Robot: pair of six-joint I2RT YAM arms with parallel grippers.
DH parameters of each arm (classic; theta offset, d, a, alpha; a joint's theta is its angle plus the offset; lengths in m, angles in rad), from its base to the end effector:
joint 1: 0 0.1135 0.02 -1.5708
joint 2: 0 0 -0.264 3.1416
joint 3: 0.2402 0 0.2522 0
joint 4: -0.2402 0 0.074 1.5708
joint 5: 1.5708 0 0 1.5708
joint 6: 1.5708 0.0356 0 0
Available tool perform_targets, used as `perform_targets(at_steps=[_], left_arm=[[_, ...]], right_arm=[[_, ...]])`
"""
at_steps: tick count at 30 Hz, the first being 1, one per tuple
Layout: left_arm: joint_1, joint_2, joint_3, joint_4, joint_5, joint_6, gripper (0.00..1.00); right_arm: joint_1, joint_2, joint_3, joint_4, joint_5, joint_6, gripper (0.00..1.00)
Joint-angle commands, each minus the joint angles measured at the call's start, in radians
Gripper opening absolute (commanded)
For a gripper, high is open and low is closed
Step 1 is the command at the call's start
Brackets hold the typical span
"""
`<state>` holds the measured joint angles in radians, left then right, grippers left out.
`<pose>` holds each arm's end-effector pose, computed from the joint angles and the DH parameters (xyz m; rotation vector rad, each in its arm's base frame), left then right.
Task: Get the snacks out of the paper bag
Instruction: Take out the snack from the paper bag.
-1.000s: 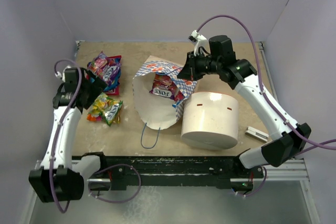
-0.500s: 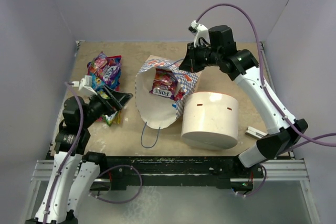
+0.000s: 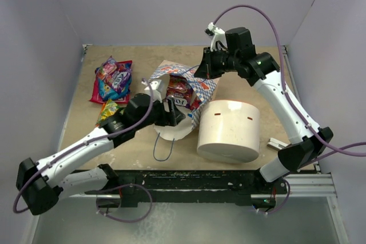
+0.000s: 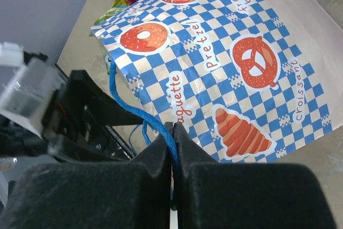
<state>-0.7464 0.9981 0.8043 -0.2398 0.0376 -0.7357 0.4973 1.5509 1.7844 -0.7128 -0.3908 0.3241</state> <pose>0.1667 -0.1560 0.3010 0.0373 2.1447 -0.9550 0.2871 0.1713 0.4432 -0.4373 2.0906 0.8989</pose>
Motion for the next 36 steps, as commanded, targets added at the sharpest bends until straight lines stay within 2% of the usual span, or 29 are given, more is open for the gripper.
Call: perform_targets(at_steps=[1,5,10,15,21,25,29,33,36], left_arm=[[-0.103,0.104,0.076,0.041,-0.247,0.092,0.73],[-0.148,0.194,0.041,0.146,-0.312,0.195,0.55],[-0.146,0.366,0.07,0.228,-0.367,0.243,0.45],[-0.143,0.581,0.122,0.31,-0.458,0.344,0.42],[-0.085,0.754,0.217,0.351,-0.519,0.406,0.44],[-0.027,0.813,0.28,0.333,-0.512,0.416,0.52],[-0.009,0.849,0.324,0.375,-0.533,0.482,0.59],[0.019,0.924,0.394,0.361,-0.577,0.522,0.71],[0.049,0.972,0.434,0.35,-0.589,0.53,0.75]], right_arm=[[0.001,-0.031,0.029,0.028,0.01,0.026,0.0],[0.001,-0.017,0.031,0.021,0.003,0.035,0.0],[0.001,0.017,0.091,-0.031,0.019,0.004,0.0],[0.001,0.037,0.136,-0.056,0.021,0.004,0.0],[0.001,0.023,0.124,-0.054,0.024,0.007,0.0],[0.001,0.021,0.123,-0.059,0.023,-0.005,0.0],[0.001,0.025,0.109,-0.047,0.008,-0.004,0.0],[0.001,0.029,0.097,-0.037,-0.015,-0.001,0.0],[0.001,0.029,0.096,-0.04,-0.018,-0.011,0.0]])
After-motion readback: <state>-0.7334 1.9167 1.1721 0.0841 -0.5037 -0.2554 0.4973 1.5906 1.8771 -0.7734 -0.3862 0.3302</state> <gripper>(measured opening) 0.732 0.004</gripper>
